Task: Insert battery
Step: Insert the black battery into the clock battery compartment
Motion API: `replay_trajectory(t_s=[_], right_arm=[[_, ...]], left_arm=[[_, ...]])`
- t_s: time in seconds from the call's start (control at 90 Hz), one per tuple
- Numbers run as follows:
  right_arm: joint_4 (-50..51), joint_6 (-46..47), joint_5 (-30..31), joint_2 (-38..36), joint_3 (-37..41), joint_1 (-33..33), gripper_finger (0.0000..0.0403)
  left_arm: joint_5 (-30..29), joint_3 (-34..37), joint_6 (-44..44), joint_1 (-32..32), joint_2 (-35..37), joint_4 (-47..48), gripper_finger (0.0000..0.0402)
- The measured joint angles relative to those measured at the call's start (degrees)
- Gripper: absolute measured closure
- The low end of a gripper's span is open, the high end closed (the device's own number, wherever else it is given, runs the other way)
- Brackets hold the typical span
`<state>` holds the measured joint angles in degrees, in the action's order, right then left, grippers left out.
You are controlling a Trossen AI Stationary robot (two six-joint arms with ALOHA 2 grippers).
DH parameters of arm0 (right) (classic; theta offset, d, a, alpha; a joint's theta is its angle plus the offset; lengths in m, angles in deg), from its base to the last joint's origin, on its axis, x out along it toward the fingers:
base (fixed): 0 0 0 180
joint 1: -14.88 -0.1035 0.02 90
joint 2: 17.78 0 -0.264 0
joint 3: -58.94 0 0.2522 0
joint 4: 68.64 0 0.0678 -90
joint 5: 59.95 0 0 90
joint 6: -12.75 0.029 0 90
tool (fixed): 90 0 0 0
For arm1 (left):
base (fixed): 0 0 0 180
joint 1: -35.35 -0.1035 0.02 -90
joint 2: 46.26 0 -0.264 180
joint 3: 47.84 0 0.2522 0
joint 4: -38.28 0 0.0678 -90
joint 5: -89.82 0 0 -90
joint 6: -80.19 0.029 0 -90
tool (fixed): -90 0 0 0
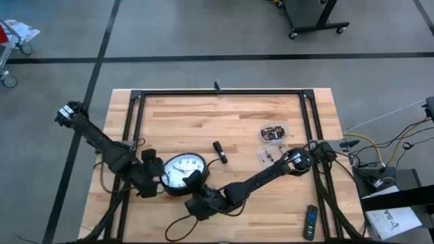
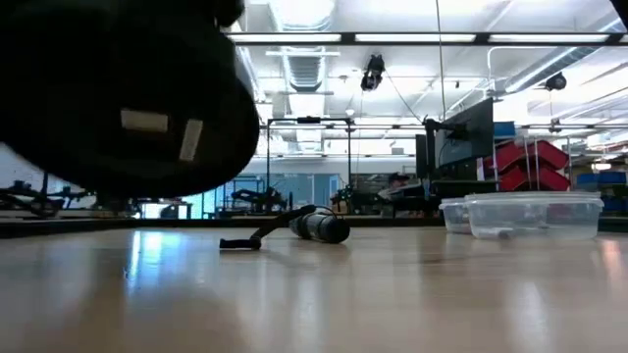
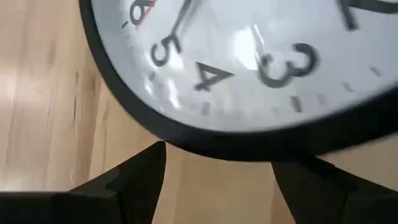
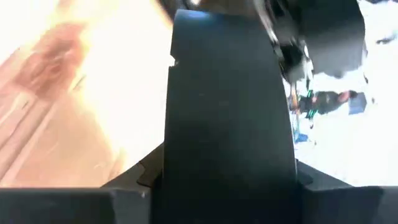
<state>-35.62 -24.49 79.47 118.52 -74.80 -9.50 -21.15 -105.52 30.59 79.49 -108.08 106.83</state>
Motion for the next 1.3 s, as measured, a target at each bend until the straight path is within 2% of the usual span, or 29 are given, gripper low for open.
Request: replay_trajectory(t_s=[0.111, 0.2, 0.244, 0.333, 0.433, 0.5, 0.633, 0.756, 0.933, 1.033, 1.3], right_arm=[[11.8, 14.0, -1.3, -1.7, -6.6, 1.5, 0.0246], [23.2, 27.6, -8.1, -2.5, -12.8, 3.7, 0.0253], [29.1, 34.3, -13.4, -2.6, -15.4, 5.2, 0.0257], [33.0, 45.1, -26.8, -5.5, -12.6, 8.5, 0.0261], [35.5, 55.5, -42.3, -7.5, -11.1, 12.6, 0.0256], [37.2, 59.3, -47.9, -7.9, -10.8, 14.4, 0.0249], [37.9, 60.2, -49.6, -7.8, -10.2, 15.2, 0.0247], [37.0, 60.9, -53.1, -7.7, -9.7, 15.5, 0.0257], [33.8, 63.3, -55.4, -7.5, -7.5, 16.2, 0.0254], [33.9, 64.8, -57.2, -7.5, -6.7, 16.9, 0.0246], [33.7, 66.6, -59.1, -7.6, -6.2, 17.4, 0.0258]], left_arm=[[-6.8, 0.0, -4.5, 6.5, 0.9, -1.1, 0.0132], [-13.2, 0.0, -6.3, 10.9, -0.6, -3.4, 0.0132], [-16.5, 0.0, -6.9, 12.5, -1.9, -3.9, 0.0132], [-21.8, 0.0, -7.5, 14.0, -5.3, -5.4, 0.0132], [-23.2, 0.0, -7.5, 14.1, -10.1, -6.7, 0.0132], [-23.3, 0.0, -7.5, 14.0, -13.7, -8.1, 0.0132], [-23.3, -0.2, -7.5, 14.0, -20.8, -11.9, 0.0132], [-24.2, -0.3, -5.9, 14.0, -26.4, -19.2, 0.0132], [-27.8, -0.3, 11.2, 13.8, -33.6, -33.9, 0.0132], [-31.7, -0.3, 18.4, 13.7, -35.6, -38.4, 0.0132], [-34.0, -0.3, 31.9, 11.3, -36.1, -38.7, 0.0132]])
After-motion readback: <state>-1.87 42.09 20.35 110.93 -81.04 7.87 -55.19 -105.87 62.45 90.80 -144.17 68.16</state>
